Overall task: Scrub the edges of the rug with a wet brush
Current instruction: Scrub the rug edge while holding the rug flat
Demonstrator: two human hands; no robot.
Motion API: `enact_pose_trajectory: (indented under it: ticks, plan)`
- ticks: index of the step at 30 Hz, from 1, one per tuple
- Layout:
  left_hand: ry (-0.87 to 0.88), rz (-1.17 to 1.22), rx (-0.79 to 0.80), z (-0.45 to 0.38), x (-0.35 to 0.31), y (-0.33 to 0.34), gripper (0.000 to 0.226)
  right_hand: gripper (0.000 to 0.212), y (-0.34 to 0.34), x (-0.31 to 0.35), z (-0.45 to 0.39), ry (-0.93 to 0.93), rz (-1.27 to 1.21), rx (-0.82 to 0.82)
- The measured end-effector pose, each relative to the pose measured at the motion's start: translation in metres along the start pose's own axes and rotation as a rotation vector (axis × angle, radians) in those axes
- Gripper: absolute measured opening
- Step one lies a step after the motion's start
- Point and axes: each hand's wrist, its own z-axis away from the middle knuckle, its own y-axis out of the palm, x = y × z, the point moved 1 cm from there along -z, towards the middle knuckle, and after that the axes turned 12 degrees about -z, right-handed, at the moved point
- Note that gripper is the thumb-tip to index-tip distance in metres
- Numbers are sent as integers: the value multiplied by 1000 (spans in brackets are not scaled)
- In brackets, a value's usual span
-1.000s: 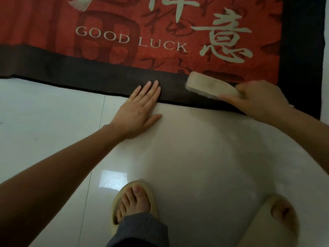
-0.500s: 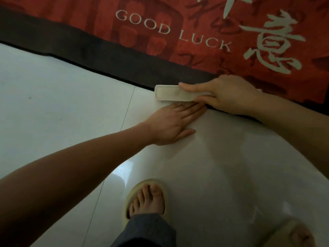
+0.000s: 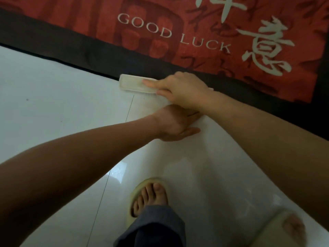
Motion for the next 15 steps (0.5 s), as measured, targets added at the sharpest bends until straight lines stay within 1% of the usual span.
enact_pose_trajectory:
  ticks: [1, 2, 3, 5, 7, 9, 11, 13, 15]
  plan:
    - [-4, 16, -8, 2, 2, -1, 62, 45, 3, 2, -6, -32, -2, -12]
    - [12, 11, -27, 1, 4, -2, 65, 45, 4, -10, -3, -48, 18, -29]
    - [37, -11, -38, 0, 7, -2, 67, 44, 2, -28, 12, -32, 49, -22]
    - [84, -27, 2, -3, 12, -1, 69, 44, -6, -59, 54, -6, -1, -46]
    - [63, -17, 23, -3, 9, -3, 68, 43, -1, -55, 60, 44, -49, -106]
    - [35, -7, 16, -2, 4, -6, 62, 41, 8, -27, 23, 90, -48, -65]
    - [14, 13, 45, 0, 2, -9, 59, 42, 11, 4, -12, 44, -51, -39]
    - [41, -25, 57, -1, 8, -11, 64, 43, 1, -6, -12, 0, -17, -44]
    - [96, -40, 71, -4, 13, -12, 69, 43, -20, -35, 24, 35, 23, 49]
